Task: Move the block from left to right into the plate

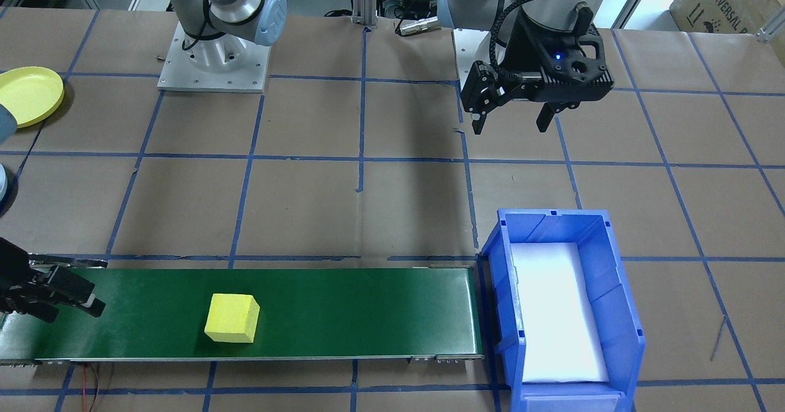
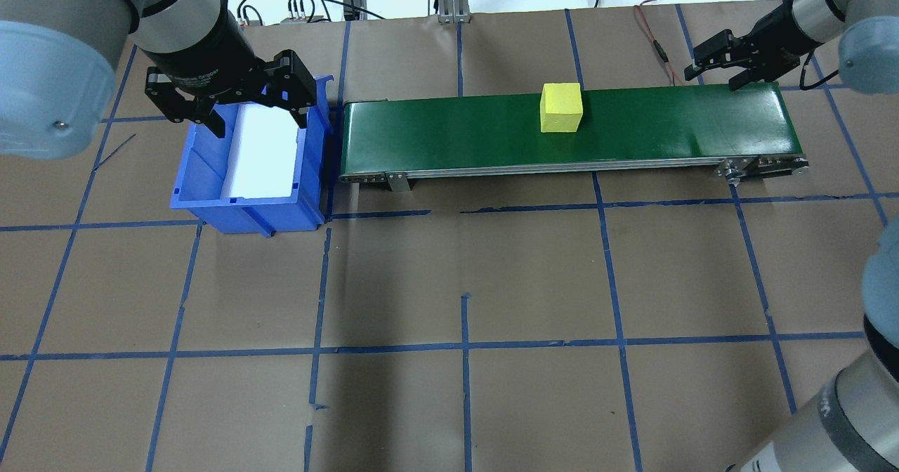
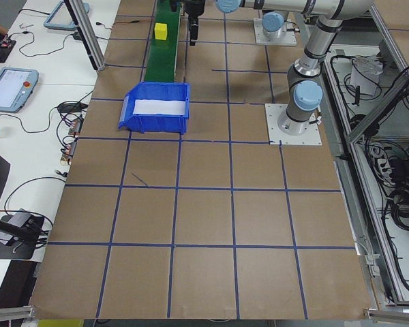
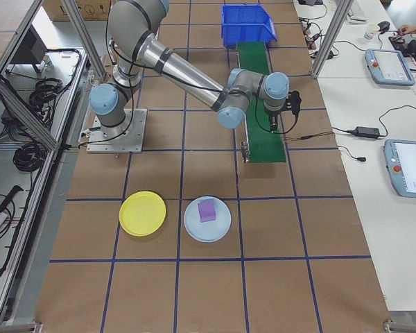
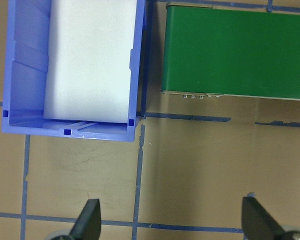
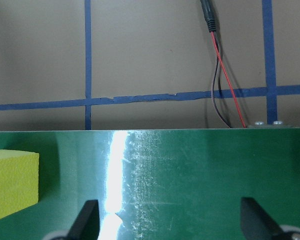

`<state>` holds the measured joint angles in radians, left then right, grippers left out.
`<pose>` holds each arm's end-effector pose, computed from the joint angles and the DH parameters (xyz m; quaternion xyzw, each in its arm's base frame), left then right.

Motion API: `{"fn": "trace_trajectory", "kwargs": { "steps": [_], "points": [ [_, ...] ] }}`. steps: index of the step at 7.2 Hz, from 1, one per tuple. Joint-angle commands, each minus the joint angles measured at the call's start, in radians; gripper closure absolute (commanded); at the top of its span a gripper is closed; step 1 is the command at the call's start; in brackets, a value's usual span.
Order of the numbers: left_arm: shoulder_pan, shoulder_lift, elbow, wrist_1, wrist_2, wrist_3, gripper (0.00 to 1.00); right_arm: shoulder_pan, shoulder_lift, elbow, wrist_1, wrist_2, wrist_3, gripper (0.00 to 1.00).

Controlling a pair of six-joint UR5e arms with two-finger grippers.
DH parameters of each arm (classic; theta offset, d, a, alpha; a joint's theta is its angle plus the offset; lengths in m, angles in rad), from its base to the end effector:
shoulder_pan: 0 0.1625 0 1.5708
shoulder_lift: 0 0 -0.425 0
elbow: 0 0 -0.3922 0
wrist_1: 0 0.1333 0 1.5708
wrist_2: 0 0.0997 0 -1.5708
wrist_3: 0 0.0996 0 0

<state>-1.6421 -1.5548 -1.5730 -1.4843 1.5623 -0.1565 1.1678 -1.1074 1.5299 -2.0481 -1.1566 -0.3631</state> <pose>-0.1690 -0.4837 0.5037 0.0423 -0.9978 0.0493 0.0099 -0.0963 -0.6680 0.2963 0.0139 0.9782 -0.1017 0.1806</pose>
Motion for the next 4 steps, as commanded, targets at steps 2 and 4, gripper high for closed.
{"fn": "trace_trajectory", "kwargs": {
  "steps": [2,4],
  "points": [
    [0.011,-0.001,-0.001,0.001,0.001,0.000,0.00,0.000,0.000,0.001,0.014,0.000,0.001,0.00],
    [0.011,-0.001,-0.001,0.001,0.002,0.000,0.00,0.000,-0.002,0.001,0.014,0.000,0.006,0.00]
  ]
}}
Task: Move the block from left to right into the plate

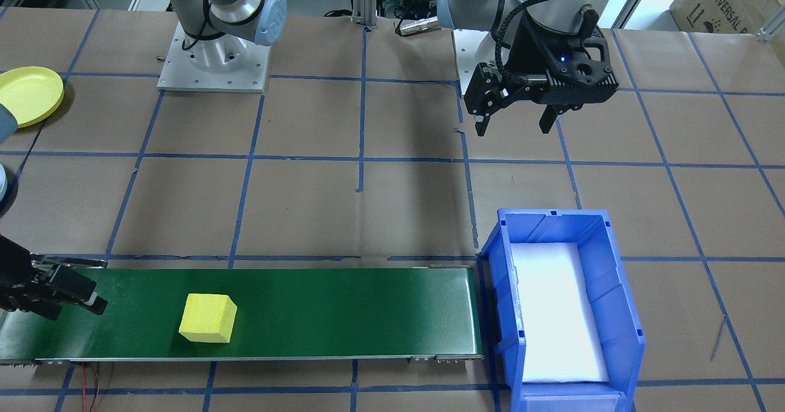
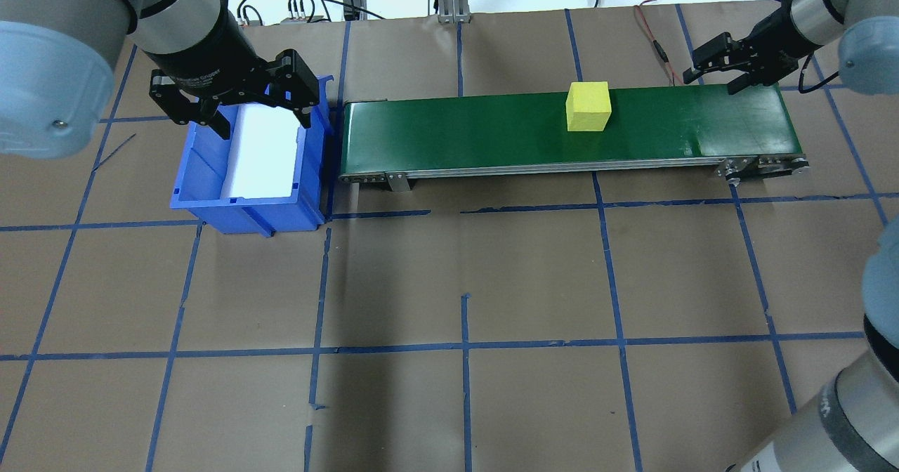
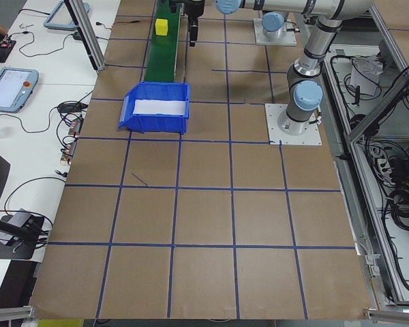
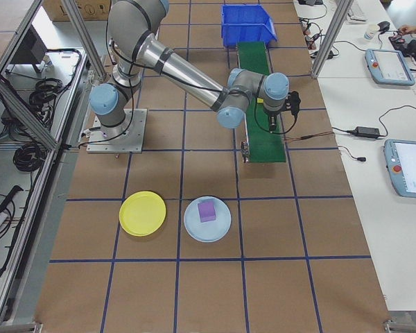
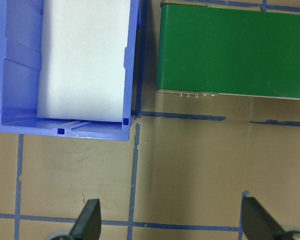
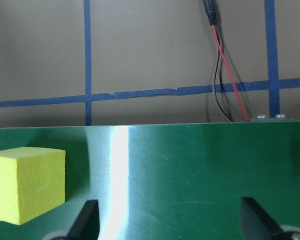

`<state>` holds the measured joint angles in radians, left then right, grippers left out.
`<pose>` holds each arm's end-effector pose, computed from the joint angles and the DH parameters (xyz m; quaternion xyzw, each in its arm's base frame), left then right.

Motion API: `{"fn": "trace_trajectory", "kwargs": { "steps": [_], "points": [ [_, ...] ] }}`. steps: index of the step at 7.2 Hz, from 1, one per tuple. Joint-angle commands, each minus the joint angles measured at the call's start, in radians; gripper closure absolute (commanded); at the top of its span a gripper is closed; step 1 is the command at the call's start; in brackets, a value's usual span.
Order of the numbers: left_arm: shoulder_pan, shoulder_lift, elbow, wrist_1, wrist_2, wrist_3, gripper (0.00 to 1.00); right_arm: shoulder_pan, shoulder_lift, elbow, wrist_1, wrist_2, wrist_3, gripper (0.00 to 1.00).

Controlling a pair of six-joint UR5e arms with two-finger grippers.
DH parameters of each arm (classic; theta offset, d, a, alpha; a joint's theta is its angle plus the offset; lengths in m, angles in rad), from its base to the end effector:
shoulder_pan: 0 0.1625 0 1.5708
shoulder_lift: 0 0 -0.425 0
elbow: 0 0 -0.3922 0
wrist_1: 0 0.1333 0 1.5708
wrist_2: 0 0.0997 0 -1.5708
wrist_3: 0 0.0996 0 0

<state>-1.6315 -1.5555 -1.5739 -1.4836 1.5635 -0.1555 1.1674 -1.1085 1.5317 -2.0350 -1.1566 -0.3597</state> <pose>-0.1638 -0.4857 0.5030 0.0471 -0.9976 0.0490 0.0090 -0.0959 -0.6664 0.2948 0.0172 0.9783 -0.0952 0.1833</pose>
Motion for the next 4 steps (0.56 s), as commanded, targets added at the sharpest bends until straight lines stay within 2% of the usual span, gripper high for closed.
{"fn": "trace_trajectory", "kwargs": {
  "steps": [1,4],
  "points": [
    [0.001,0.000,0.000,0.000,0.001,-0.001,0.00,0.000,-0.004,-0.001,-0.001,-0.002,-0.004,0.00],
    [-0.001,0.000,0.000,0.000,-0.002,-0.002,0.00,0.000,0.001,-0.001,0.001,0.002,0.002,0.00]
  ]
}}
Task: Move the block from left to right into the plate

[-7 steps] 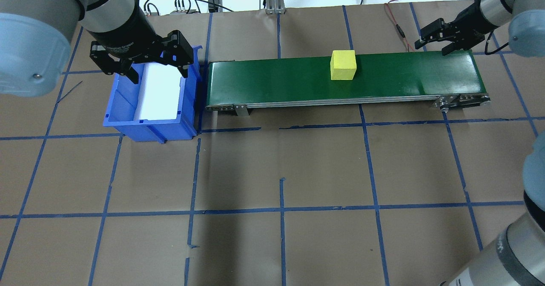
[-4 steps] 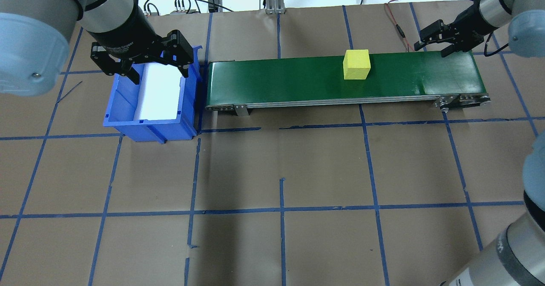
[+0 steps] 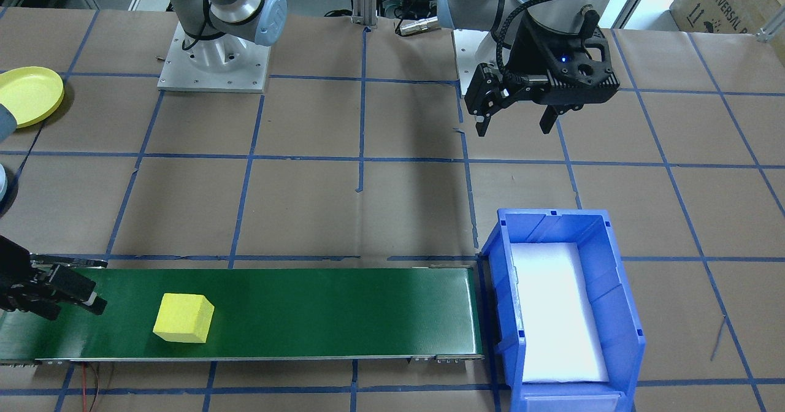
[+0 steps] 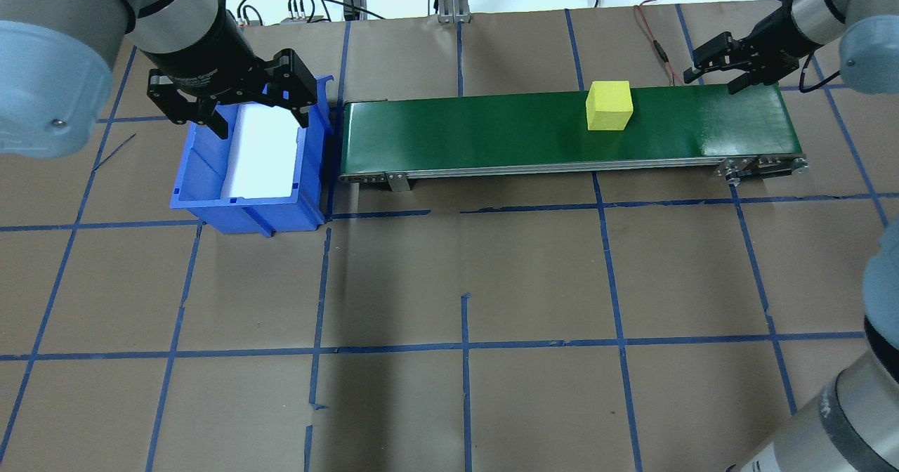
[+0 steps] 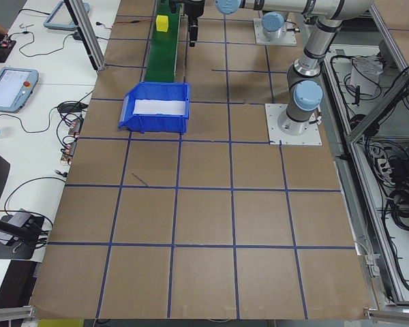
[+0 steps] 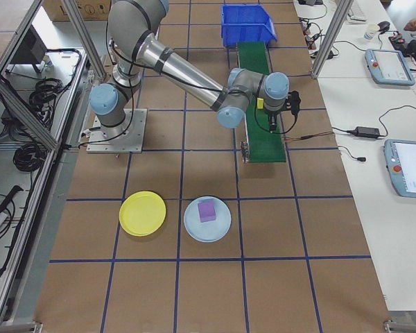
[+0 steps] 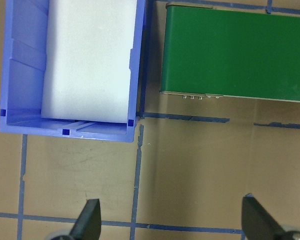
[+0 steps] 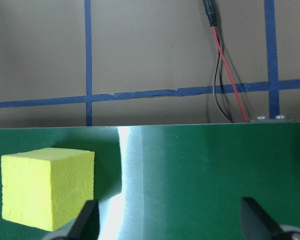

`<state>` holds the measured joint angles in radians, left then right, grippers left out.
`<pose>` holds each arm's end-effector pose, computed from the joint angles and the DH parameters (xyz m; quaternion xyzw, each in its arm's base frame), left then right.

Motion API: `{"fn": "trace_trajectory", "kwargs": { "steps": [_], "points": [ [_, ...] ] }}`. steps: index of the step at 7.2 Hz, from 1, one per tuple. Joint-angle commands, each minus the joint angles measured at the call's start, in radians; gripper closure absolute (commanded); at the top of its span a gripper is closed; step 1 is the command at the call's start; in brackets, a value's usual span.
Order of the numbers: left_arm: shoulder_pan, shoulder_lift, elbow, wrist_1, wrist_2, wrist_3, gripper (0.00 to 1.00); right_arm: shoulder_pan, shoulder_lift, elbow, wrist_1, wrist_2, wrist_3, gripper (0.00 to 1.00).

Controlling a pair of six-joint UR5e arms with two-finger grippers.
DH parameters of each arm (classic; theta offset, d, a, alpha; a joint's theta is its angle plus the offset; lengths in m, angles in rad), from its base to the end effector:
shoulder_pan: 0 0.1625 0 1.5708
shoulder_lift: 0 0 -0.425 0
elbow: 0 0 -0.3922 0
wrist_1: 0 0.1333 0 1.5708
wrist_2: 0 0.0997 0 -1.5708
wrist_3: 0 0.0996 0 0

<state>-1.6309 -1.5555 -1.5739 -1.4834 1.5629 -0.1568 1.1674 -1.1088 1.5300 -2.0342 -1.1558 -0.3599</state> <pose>-0.1636 -0.4858 0.5030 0.0481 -0.9976 0.0491 0.0093 -0.0959 -0.6667 0.2957 0.0169 0.9782 -0.0959 0.1835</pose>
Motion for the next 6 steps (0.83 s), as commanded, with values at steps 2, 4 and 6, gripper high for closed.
{"fn": "trace_trajectory", "kwargs": {
  "steps": [2,4,6],
  "points": [
    [0.000,-0.005,-0.002,0.002,-0.004,-0.006,0.00,0.000,0.003,0.006,0.000,0.001,0.006,0.00],
    [0.002,-0.006,0.000,0.003,-0.003,-0.006,0.00,0.000,0.000,0.004,0.000,0.002,0.006,0.00],
    [0.002,-0.006,-0.002,0.003,-0.003,-0.007,0.00,0.000,0.001,0.001,0.000,0.014,0.007,0.00]
  ]
}}
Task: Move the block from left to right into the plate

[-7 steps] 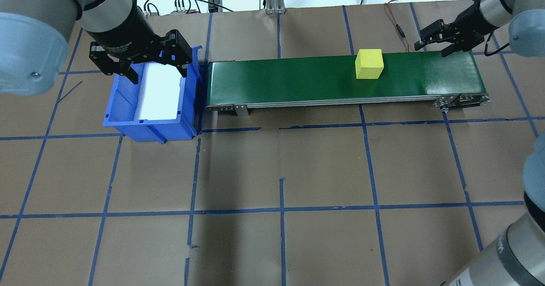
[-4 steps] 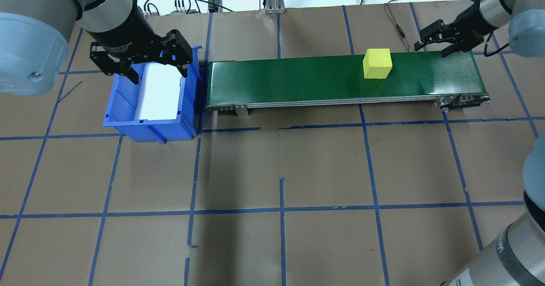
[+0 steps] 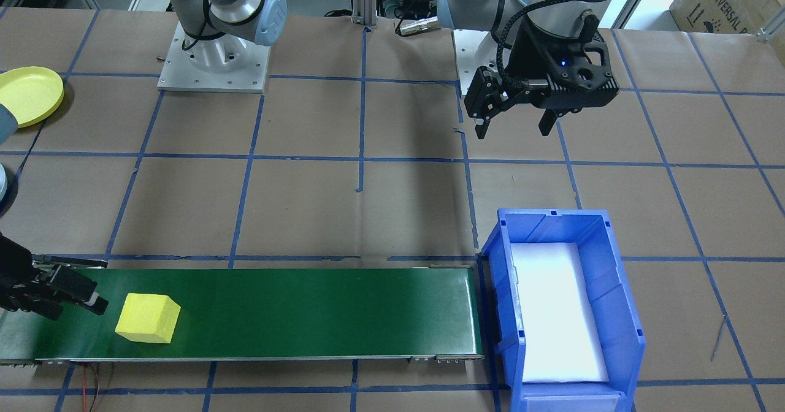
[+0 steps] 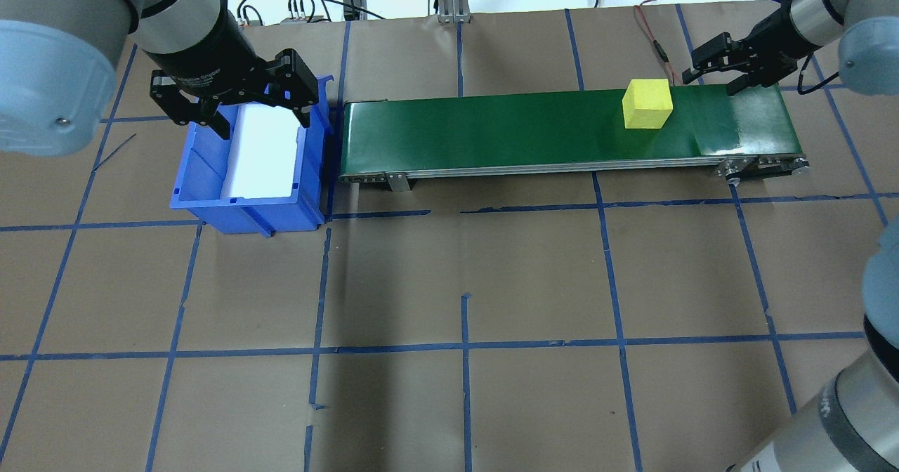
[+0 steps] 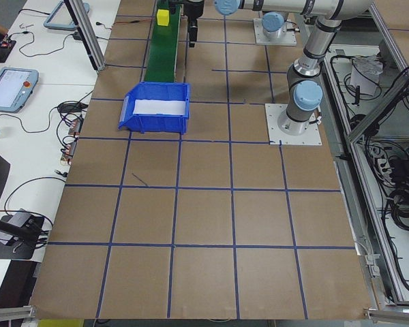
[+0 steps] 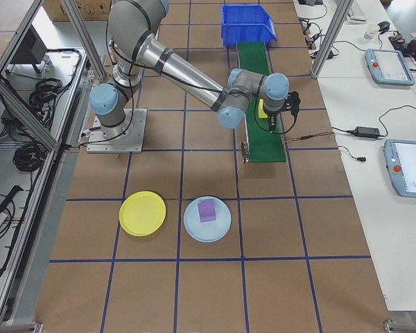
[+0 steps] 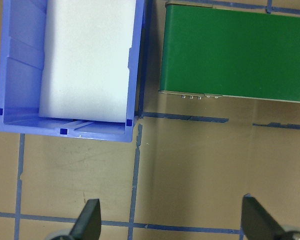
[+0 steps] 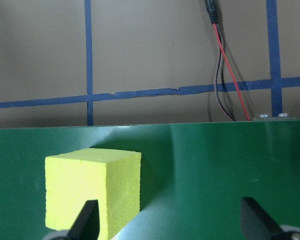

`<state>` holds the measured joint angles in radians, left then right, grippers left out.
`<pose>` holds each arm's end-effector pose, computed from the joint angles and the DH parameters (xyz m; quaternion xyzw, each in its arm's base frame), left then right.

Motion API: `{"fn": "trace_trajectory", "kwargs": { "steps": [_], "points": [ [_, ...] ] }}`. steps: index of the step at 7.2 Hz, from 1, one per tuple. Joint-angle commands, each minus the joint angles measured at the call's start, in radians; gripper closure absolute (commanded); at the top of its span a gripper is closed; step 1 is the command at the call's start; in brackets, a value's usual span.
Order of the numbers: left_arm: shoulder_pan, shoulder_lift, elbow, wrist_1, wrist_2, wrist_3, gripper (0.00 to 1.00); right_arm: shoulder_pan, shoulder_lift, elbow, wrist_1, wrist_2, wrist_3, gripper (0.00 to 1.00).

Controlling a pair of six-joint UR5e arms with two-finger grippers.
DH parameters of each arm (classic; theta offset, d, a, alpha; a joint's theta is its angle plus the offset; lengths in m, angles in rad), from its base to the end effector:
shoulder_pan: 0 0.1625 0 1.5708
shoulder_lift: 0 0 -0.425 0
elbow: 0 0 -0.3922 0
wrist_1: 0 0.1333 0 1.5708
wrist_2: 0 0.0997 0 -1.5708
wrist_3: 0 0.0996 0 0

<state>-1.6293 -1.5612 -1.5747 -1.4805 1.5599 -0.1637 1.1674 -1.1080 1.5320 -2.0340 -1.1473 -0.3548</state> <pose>-0.1632 -0.4882 0.5001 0.0523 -0.9975 0.0471 0.0107 -0.0951 -0.6666 0.2946 0.0196 0.9773 -0.0956 0.1881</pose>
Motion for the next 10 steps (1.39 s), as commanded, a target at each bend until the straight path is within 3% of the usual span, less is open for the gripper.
{"fn": "trace_trajectory", "kwargs": {
  "steps": [1,8,10],
  "points": [
    [0.000,0.000,-0.001,0.002,0.000,0.000,0.00,0.000,-0.001,0.002,0.000,0.006,0.005,0.00],
    [0.000,0.000,-0.001,0.003,0.000,0.000,0.00,0.001,0.023,-0.007,-0.017,-0.014,0.106,0.00],
    [0.000,-0.002,-0.001,0.003,0.000,-0.002,0.00,0.001,0.071,-0.016,-0.060,-0.093,0.099,0.00]
  ]
}}
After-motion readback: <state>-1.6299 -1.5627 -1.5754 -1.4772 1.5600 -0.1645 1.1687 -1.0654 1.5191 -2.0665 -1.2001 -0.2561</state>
